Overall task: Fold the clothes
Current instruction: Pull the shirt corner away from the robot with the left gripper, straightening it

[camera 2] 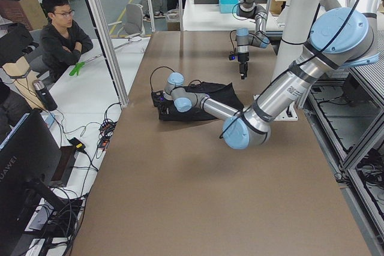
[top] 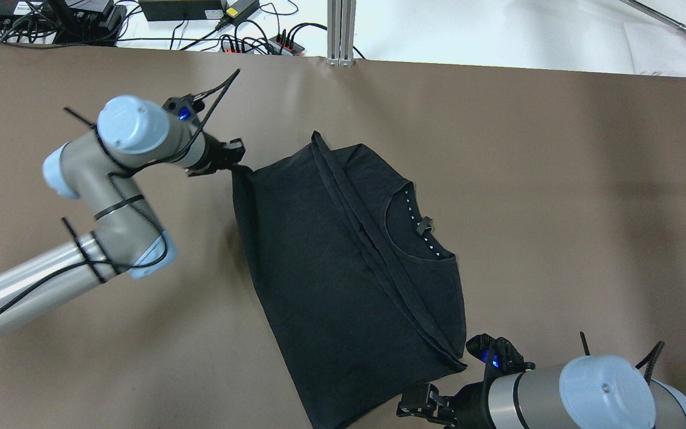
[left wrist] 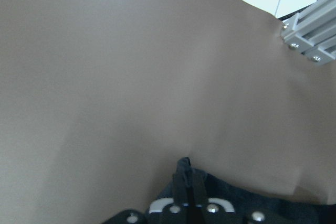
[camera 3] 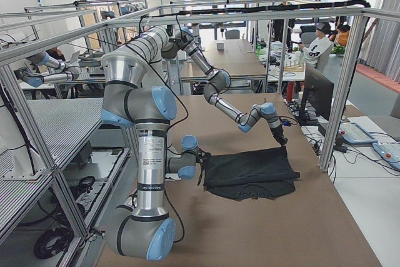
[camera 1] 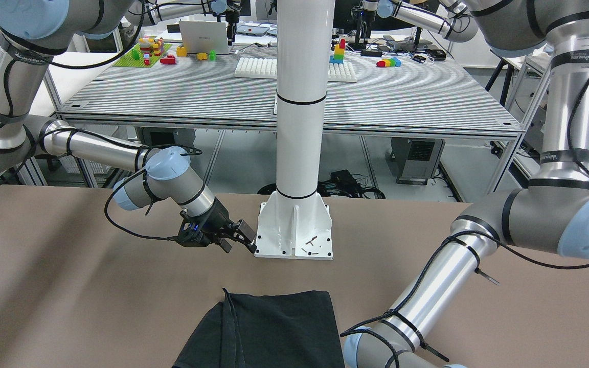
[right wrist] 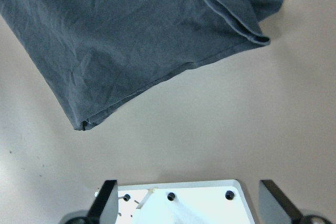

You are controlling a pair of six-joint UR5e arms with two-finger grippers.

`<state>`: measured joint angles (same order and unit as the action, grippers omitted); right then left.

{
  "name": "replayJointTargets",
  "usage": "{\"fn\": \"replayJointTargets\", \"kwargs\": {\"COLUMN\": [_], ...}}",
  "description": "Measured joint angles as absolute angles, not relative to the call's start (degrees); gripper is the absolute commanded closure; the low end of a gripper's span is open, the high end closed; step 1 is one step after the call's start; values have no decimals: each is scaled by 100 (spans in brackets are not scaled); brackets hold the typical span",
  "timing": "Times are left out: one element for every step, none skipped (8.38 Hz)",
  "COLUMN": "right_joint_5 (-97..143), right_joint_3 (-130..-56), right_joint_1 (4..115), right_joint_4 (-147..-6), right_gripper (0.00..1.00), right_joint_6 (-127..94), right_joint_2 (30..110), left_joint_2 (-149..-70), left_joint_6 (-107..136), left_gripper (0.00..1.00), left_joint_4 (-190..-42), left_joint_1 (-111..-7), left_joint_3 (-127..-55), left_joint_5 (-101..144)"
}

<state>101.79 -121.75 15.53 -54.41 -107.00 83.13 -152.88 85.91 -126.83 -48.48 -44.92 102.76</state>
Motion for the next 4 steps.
{"fn": "replayJointTargets", "kwargs": {"right_joint_5": [9634, 9014, 8597, 8398], "right_joint_3": [-12174, -12172, -12159, -12136], "right_joint_1": [1519, 1465, 1406, 1389], "right_joint_4": [-5441, -5450, -5471, -5520], "right_gripper": [5, 5, 6, 7], "right_joint_6": [-10706, -10706, -10694, -10676], "right_joint_2": [8268, 8246, 8223, 8164], "left_joint_2": [-15480, -15559, -15543, -15345], "left_joint_6": [8579, 8566, 8564, 8585], "left_gripper": [5, 5, 5, 5], "left_joint_4": [-12818, -12903, -12935, -12938], "left_joint_1": [-4849, -4851, -4852, -4857], "left_joint_3": [-4170, -4041, -4133, -4487], "left_joint_5": [10189, 10136, 10113, 10106]}}
